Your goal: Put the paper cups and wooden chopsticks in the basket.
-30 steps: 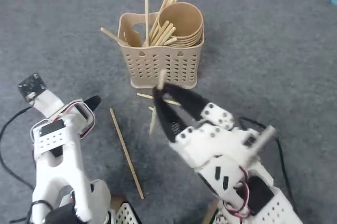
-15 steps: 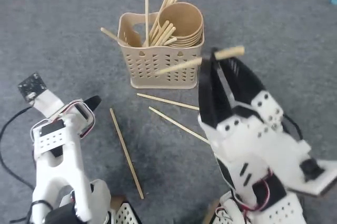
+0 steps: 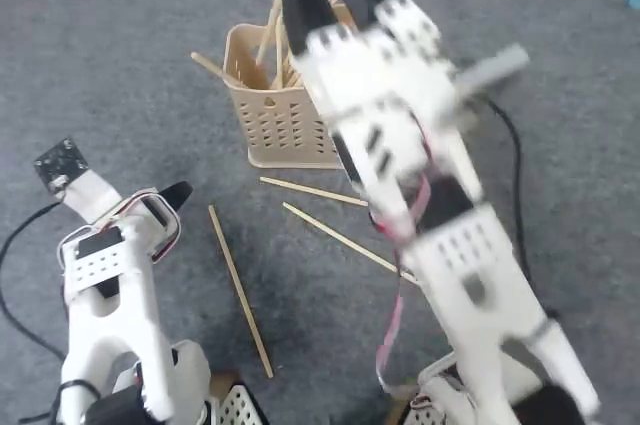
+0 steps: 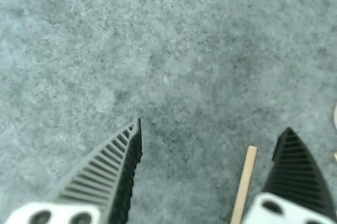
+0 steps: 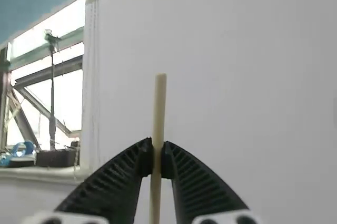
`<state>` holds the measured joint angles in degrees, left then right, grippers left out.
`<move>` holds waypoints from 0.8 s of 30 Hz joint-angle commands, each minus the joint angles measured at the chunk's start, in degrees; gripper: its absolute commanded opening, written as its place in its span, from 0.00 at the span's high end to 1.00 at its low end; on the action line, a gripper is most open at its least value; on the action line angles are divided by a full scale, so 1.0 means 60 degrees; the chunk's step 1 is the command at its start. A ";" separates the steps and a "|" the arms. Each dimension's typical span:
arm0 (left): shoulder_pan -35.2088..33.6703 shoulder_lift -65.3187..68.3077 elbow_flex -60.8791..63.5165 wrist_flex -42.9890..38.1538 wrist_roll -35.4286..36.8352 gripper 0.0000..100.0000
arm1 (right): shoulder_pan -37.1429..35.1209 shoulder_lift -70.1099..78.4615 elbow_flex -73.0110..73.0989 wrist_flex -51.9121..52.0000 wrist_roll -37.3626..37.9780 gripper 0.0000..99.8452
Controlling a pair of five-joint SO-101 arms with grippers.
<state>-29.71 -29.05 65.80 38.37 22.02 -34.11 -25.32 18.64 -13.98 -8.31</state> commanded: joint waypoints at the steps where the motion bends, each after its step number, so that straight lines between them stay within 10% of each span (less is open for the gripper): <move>1: -0.0015 -0.0044 -0.0330 -0.0220 0.0044 0.62 | 0.0300 0.1429 -0.0938 -0.0212 -0.0059 0.99; 12: 0.0000 -0.0015 -0.0359 -0.0234 0.0044 0.62 | 0.0608 0.3700 -0.0938 0.0139 -0.0059 0.98; 19: 0.0000 0.0000 -0.0330 -0.0454 0.0044 0.62 | 0.0081 0.2352 -0.1553 0.4139 -0.0132 0.75; 24: 0.0000 0.0000 -0.0330 -0.0454 0.0044 0.62 | -0.0183 0.0198 -0.1802 0.6396 -0.0132 0.76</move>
<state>-29.71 -29.05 65.80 37.05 22.02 -34.11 -13.36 11.60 17.93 -8.40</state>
